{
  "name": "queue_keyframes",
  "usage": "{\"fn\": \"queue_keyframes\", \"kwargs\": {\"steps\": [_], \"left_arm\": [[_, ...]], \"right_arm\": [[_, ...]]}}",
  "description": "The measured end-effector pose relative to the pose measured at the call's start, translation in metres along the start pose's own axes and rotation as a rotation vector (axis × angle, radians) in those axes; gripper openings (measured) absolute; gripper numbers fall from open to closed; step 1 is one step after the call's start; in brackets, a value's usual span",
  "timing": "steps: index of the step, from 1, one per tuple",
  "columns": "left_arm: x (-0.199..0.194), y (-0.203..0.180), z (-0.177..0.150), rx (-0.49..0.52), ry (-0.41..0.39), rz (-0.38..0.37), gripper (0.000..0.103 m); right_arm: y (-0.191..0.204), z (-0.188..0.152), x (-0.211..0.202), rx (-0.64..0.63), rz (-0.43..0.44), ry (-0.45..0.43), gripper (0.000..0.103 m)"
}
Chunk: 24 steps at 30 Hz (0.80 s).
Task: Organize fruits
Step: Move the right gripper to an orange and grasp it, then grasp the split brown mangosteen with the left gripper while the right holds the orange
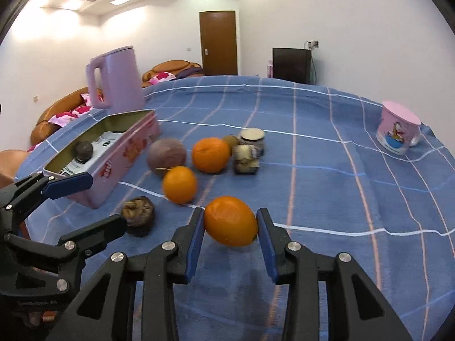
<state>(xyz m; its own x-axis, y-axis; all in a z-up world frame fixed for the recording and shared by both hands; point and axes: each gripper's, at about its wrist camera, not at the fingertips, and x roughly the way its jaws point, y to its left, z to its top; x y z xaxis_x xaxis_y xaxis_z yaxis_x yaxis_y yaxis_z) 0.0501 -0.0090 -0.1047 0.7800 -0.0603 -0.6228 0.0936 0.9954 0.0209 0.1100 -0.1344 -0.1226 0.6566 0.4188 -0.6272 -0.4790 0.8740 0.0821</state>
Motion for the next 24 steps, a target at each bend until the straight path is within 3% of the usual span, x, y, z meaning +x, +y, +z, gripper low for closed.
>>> {"fn": "queue_keyframes", "kwargs": {"steps": [6,11,14,24], "left_arm": [[0.015,-0.002,0.001,-0.015,0.058,-0.045,0.058],[0.027,-0.002,0.001,-0.035,0.106,-0.064,0.055],[0.036,-0.004,0.0,-0.042,0.137,-0.069,0.043],[0.026,0.001,-0.003,-0.063,0.061,-0.045,0.042]], "right_arm": [[-0.003,0.002,0.001,0.017,0.03,0.0,0.039],[-0.002,-0.001,-0.001,0.013,0.038,-0.002,0.039],[-0.001,-0.001,-0.001,0.007,0.043,-0.001,0.039],[0.003,-0.004,-0.011,-0.022,0.038,-0.061,0.039]]}}
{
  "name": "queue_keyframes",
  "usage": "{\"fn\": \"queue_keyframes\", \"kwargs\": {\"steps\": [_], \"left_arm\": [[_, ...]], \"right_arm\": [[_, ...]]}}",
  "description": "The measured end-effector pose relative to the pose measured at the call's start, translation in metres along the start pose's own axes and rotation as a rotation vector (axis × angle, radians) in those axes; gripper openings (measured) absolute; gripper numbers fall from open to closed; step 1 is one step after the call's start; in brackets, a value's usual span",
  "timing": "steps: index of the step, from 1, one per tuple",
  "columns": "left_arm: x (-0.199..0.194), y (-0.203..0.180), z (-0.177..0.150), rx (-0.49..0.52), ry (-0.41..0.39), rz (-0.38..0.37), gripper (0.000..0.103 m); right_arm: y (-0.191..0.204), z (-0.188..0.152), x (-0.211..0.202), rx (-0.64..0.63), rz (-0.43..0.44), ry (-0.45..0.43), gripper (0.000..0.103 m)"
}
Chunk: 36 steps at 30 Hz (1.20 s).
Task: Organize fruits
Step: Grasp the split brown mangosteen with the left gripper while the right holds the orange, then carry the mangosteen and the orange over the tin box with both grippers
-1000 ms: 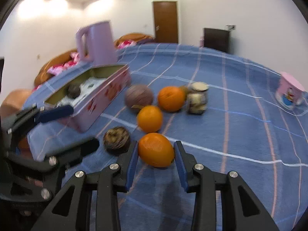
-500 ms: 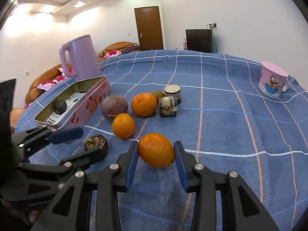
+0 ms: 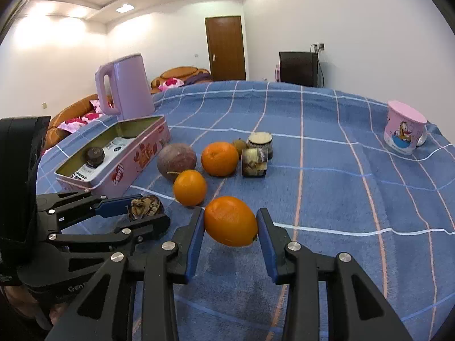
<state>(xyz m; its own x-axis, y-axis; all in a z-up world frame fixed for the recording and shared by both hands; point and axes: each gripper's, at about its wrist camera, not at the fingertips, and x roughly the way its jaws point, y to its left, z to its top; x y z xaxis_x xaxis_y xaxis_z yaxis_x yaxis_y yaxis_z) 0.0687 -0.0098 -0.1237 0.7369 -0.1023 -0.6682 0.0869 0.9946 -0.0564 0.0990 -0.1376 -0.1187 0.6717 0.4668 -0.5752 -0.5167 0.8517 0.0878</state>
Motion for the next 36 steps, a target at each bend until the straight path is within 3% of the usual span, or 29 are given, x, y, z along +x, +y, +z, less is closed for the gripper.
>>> {"fn": "queue_keyframes", "kwargs": {"steps": [15,36], "left_arm": [[-0.016,0.008,-0.005,-0.04,-0.112,0.006,0.042],[-0.032,0.001,-0.007,-0.009,-0.209,0.048,0.042]], "right_arm": [[0.004,-0.001,-0.012,-0.028,-0.002,-0.077,0.039],[0.008,-0.005,-0.024,-0.055,-0.002,-0.151,0.039]]}}
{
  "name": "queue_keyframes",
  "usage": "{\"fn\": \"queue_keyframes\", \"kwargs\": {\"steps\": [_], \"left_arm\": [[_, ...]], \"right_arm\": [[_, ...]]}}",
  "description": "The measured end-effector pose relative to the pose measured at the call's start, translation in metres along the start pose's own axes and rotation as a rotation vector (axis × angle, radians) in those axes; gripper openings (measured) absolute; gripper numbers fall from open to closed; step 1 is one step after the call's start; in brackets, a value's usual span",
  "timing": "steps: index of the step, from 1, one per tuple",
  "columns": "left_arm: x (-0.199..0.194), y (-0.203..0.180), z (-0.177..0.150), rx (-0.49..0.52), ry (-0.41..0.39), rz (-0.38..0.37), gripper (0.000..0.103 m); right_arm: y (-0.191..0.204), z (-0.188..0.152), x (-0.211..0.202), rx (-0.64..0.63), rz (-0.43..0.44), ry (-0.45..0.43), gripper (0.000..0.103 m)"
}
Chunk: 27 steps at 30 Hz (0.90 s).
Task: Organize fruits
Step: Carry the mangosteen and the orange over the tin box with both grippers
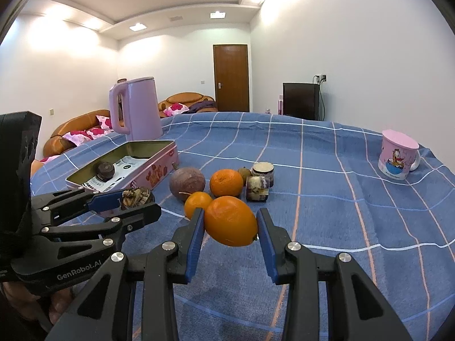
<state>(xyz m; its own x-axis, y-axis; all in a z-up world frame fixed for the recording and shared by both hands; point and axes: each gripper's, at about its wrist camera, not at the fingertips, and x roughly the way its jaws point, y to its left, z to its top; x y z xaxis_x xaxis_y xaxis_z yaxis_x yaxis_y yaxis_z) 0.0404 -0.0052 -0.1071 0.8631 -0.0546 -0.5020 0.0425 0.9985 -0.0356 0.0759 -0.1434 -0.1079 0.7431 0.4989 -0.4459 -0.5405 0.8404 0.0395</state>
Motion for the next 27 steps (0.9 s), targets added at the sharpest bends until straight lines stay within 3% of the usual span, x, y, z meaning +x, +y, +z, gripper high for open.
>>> {"fn": "queue_keyframes", "kwargs": {"steps": [27], "left_arm": [[-0.02,-0.002,0.007,0.022,-0.107,0.066,0.042]], "right_arm": [[0.005,-0.004,-0.014,-0.037,0.008,-0.09,0.039]]}}
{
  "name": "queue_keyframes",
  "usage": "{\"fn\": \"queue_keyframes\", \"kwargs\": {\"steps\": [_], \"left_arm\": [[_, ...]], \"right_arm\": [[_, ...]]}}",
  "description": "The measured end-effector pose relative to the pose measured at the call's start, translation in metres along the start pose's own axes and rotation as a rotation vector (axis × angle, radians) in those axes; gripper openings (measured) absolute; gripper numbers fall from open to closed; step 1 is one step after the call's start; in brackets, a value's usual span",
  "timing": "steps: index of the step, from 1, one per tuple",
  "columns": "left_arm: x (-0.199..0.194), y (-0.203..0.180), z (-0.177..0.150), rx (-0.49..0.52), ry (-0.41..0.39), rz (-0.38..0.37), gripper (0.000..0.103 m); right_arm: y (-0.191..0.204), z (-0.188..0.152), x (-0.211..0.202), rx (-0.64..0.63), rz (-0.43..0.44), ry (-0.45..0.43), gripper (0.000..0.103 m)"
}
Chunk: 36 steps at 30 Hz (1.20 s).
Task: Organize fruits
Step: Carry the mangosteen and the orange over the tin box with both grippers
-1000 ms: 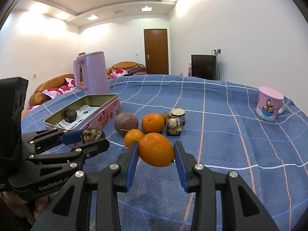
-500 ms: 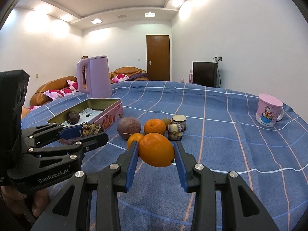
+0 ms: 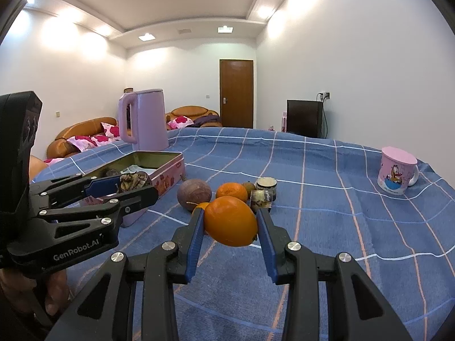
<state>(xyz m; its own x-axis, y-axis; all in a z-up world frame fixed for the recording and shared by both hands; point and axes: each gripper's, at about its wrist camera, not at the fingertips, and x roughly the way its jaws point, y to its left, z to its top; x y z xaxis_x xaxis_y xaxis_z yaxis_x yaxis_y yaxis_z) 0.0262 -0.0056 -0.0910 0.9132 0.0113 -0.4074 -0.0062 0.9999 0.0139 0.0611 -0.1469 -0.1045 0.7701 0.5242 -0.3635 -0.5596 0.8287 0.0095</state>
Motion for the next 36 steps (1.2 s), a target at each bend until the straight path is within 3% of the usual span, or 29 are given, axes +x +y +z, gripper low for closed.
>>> {"fn": "queue_keyframes", "kwargs": {"steps": [16,36], "left_arm": [[-0.013,0.001,0.005,0.01,-0.053,0.032,0.042],[-0.038,0.012,0.021,0.006,-0.172,0.128,0.042]], "right_arm": [[0.003,-0.001,-0.011,-0.01,0.002,-0.07,0.039],[0.005,0.008,-0.019,0.005,0.017,-0.105,0.039]]}}
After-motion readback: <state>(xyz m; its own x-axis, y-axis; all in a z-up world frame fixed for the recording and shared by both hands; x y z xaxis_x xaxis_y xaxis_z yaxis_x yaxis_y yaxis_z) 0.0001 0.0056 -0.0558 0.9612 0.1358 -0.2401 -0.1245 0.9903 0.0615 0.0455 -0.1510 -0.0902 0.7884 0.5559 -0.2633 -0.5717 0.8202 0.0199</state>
